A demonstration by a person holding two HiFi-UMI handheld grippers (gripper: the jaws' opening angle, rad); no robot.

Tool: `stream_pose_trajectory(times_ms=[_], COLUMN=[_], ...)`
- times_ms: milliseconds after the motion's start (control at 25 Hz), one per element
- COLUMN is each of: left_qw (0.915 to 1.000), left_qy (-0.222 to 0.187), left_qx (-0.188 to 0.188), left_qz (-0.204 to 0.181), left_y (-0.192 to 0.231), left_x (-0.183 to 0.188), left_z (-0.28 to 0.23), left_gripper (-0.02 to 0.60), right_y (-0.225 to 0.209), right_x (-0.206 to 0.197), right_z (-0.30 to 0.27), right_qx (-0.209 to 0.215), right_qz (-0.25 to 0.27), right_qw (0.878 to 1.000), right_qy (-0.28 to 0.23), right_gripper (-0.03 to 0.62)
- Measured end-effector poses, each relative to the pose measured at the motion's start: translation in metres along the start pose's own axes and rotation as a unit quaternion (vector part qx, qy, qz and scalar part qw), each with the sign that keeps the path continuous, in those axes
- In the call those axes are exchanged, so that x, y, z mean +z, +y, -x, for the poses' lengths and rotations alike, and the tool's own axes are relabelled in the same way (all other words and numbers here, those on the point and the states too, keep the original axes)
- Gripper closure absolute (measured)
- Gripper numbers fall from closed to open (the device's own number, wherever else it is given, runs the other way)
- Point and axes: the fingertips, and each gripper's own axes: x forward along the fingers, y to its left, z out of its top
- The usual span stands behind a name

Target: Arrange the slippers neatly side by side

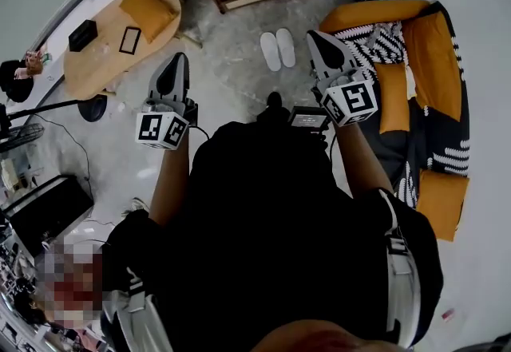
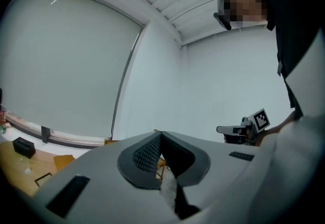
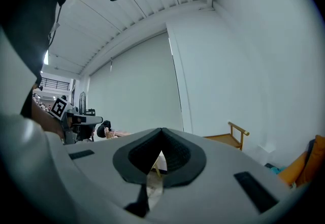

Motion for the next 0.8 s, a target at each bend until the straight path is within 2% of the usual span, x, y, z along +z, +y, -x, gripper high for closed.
stream_pose_trajectory(times_ms=[160,320,600,800], left_qw=[0.9995,0.9987,0.9991,0.9999], left_qy=[-0.008,-0.013,-0.004,-0.007], left_qx=[0.021,0.019,0.022,0.011], left_qz=[-0.022,-0.046,-0.035,0.002], left_y=[0.001,-0.008,-0.014,-0.033], left_x=[-0.006,-0.017,-0.043,-0.058], left_z=[0.018,0.046,0.120,0.168], left_gripper=[0.567,0.566,0.566,0.566], right_y=[0.017,0.044,0.100,0.128], right_x=[-0.009,-0.021,-0.038,-0.057], right_z=[0.010,0.023,0.068,0.109], right_qx=[-0.004,-0.007,-0.012,-0.009], right_qz=[0.001,0.011,0.024,0.026], right_qw=[1.000,1.000,0.999,0.997], right_qy=[0.010,0.025,0.044,0.072], right_gripper=[0.563,0.563,0.563,0.563])
